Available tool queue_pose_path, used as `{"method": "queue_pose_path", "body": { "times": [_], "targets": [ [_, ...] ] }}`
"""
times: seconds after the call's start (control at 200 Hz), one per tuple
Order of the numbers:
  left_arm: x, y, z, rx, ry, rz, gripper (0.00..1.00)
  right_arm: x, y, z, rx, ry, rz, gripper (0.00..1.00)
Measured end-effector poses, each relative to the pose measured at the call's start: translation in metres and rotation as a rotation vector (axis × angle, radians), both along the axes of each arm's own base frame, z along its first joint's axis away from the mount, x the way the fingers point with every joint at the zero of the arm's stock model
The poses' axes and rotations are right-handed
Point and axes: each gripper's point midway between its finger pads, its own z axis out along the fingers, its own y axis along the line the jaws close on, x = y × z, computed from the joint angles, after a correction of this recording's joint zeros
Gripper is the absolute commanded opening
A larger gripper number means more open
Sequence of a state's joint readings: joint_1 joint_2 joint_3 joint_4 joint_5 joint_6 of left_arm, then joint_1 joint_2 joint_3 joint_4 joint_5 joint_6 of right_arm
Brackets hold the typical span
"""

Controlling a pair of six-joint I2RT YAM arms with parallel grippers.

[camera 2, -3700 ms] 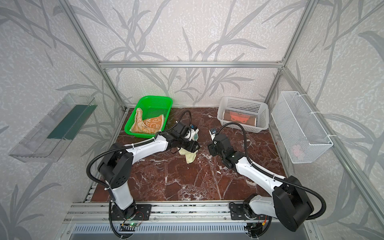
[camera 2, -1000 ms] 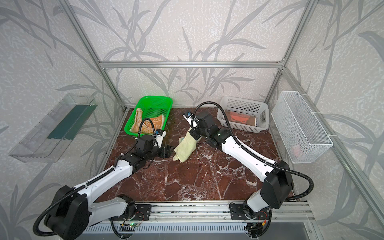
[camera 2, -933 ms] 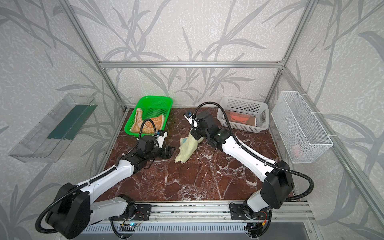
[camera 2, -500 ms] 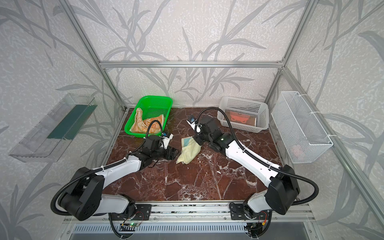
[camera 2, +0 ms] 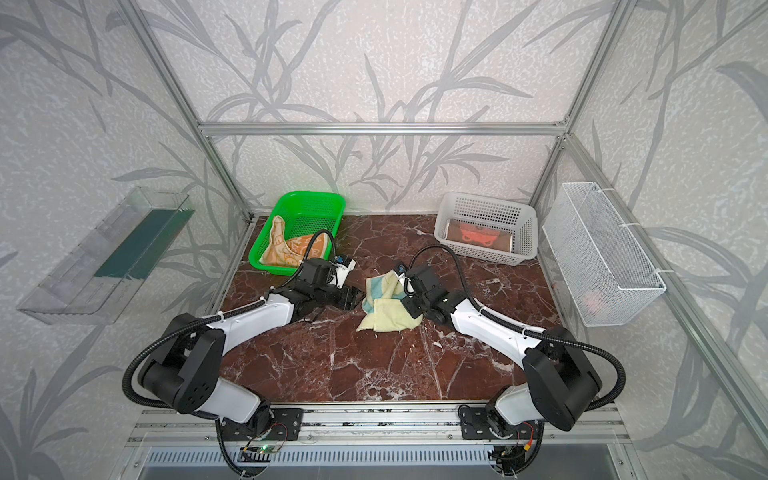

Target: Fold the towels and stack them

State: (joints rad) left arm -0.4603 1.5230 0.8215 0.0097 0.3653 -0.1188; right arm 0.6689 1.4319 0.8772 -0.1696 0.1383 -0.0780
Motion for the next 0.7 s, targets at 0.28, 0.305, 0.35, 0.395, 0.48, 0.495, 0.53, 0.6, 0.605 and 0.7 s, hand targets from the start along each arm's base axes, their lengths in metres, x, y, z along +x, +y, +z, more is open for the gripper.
{"method": "queue_pose_path", "body": {
  "times": [0.28,0.305,0.35,0.395,0.48,0.495,0.53,0.6,0.605,0.7],
  "targets": [
    [-0.013,-0.031,-0.009,0.052,0.041,-0.122,0.61,0.006,0.004,0.007,0.033,-0.028,-0.011,0.00],
    [-0.013,-0.033,-0.011,0.056,0.050,-0.124,0.59,0.006,0.004,0.007,0.036,-0.029,-0.013,0.00],
    [-0.011,-0.035,-0.014,0.065,0.060,-0.128,0.57,0.007,0.004,0.007,0.038,-0.030,-0.014,0.00],
    [-0.010,-0.036,-0.016,0.069,0.068,-0.129,0.54,0.007,0.003,0.007,0.039,-0.030,-0.017,0.00],
    [-0.008,-0.038,-0.018,0.072,0.081,-0.127,0.50,0.007,0.002,0.006,0.040,-0.028,-0.022,0.00],
    [-0.008,-0.039,-0.018,0.072,0.082,-0.129,0.49,0.007,0.002,0.006,0.040,-0.028,-0.022,0.00],
    [-0.008,-0.040,-0.019,0.073,0.087,-0.129,0.48,0.007,0.002,0.005,0.040,-0.028,-0.023,0.00],
    [-0.006,-0.041,-0.020,0.075,0.092,-0.129,0.44,0.007,0.001,0.005,0.041,-0.028,-0.025,0.00],
    [-0.006,-0.041,-0.020,0.074,0.093,-0.128,0.44,0.007,0.001,0.005,0.041,-0.028,-0.025,0.00],
    [-0.005,-0.045,-0.022,0.074,0.102,-0.134,0.41,0.008,0.001,0.005,0.041,-0.028,-0.027,0.00]
  ]
}}
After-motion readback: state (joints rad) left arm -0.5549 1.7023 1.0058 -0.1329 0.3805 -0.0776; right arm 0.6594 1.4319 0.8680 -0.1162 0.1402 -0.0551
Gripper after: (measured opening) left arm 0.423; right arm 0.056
